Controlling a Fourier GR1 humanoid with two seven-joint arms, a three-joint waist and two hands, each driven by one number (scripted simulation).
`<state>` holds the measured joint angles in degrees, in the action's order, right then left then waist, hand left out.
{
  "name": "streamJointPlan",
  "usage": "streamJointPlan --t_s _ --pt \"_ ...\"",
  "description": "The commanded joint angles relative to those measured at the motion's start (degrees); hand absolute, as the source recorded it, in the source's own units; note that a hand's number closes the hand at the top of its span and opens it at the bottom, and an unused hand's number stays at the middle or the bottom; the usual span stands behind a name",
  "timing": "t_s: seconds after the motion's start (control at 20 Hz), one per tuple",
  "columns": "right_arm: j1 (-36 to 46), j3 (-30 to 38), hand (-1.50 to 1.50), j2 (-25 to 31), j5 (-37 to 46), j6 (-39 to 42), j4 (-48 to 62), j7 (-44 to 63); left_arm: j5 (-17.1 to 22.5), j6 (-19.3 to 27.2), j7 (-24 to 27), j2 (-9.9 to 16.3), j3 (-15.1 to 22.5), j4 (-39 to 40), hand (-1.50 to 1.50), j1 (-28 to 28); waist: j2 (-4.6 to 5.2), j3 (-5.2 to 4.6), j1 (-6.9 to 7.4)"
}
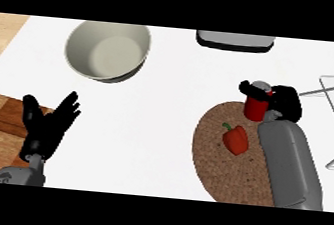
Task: Pick the can from the placemat and place it in the tiered shelf
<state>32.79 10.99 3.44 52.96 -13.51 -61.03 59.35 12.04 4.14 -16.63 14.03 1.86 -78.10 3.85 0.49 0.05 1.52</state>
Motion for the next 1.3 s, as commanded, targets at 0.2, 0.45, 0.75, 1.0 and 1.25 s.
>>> streamJointPlan --t_s 0.2,0.45,0.75,1.0,1.25 --pt "16.3 5.0 1.5 1.7 12.2 -13.7 10.6 13.6 -0.1 -1.4 2.0 0.3 -0.3 1.1 0.0 -1.6 0.11 -0.12 1.28" --pt "25.0 3.2 1.5 4.2 25.1 -13.4 13.7 18.7 -1.3 -0.3 1.2 -0.7 0.4 2.8 0.0 1.3 0.2 -0.25 0.77" --pt "34.2 4.4 1.5 7.5 37.2 -3.4 11.8 25.7 -0.5 -0.8 1.2 -0.1 -0.6 1.4 0.0 -0.2 -0.72 -0.31 -0.29" --pt "40.3 8.2 1.5 9.3 43.2 3.9 12.1 25.8 0.1 -0.8 -0.3 0.4 -1.5 1.0 0.0 -0.7 -0.74 -0.19 -0.69" --pt "41.8 11.2 1.5 10.8 46.8 8.0 8.3 25.1 1.2 -2.5 0.4 1.3 -2.3 -0.4 0.0 -3.6 -1.04 -0.12 -1.19"
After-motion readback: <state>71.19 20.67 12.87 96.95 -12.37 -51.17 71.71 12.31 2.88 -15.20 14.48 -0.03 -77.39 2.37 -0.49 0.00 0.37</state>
